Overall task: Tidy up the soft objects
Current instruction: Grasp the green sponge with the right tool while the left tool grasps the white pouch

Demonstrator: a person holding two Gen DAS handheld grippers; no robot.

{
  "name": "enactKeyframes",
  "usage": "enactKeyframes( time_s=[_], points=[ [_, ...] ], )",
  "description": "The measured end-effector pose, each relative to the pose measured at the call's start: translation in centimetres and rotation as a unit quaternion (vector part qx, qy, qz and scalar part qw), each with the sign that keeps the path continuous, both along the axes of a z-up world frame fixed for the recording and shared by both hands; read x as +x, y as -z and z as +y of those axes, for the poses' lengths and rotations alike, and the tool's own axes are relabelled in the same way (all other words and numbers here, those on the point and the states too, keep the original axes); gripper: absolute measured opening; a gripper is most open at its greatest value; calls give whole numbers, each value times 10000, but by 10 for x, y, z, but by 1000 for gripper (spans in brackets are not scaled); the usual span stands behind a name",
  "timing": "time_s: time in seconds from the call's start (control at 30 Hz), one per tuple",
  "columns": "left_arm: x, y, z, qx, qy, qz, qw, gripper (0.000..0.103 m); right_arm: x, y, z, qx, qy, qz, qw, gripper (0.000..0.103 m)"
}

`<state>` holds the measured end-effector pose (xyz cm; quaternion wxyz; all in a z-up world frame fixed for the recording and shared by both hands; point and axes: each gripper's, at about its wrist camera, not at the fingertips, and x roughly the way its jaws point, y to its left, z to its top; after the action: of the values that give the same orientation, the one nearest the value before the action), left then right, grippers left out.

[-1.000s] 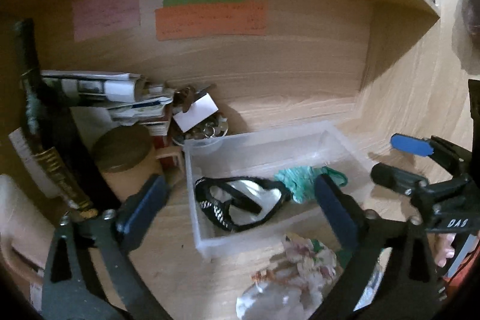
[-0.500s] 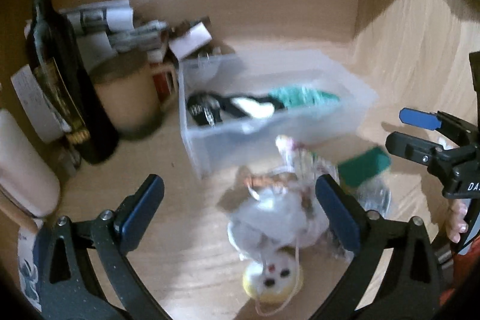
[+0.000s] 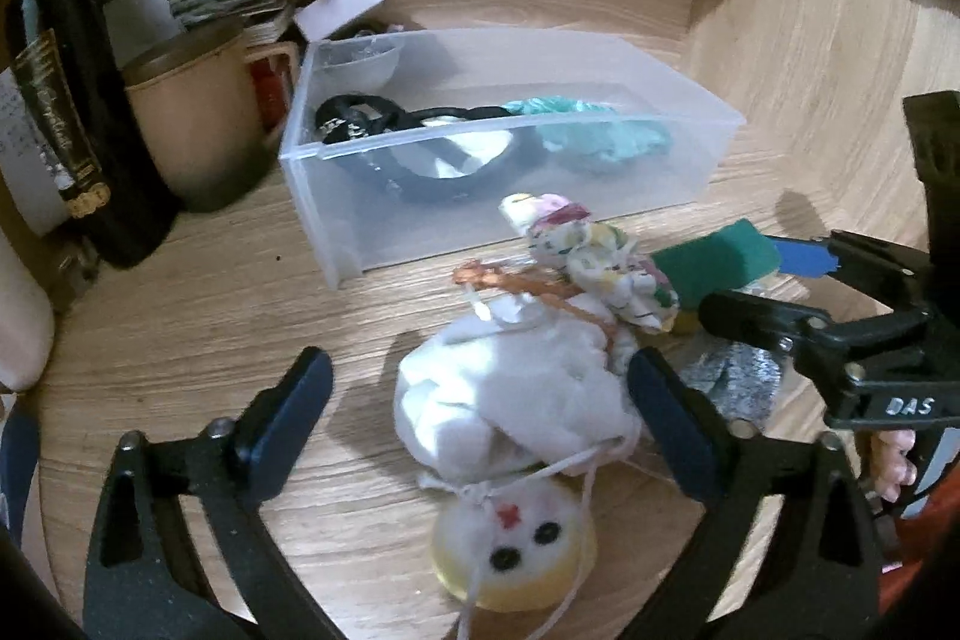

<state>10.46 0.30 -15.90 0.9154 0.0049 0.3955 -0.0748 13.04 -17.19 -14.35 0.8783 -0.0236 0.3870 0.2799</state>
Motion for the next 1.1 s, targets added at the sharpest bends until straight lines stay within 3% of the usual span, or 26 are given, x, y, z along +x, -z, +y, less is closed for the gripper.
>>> enactKeyframes(
  time_s=[0.2,0.37,0.47,0.8,1.1],
  points=[
    [4,3,-6,-55,255,82,9996,69,5,1,-2,71,-5,128,9999,50],
    [10,5,1,-174,143,137,9997,39,9,-1,-7,179,94,130,9997,43],
    [11,2,9,-294,42,127,9995,33,10,-4,-13,215,213,58,9995,41],
    [-8,-34,20,-87,-192,-573,9981,30,6,-29,-33,394,488,-391,9973,39],
    [-7,-81,22,-209,-237,-1221,9920,30,-3,-62,-34,571,515,-964,9924,39]
  ],
)
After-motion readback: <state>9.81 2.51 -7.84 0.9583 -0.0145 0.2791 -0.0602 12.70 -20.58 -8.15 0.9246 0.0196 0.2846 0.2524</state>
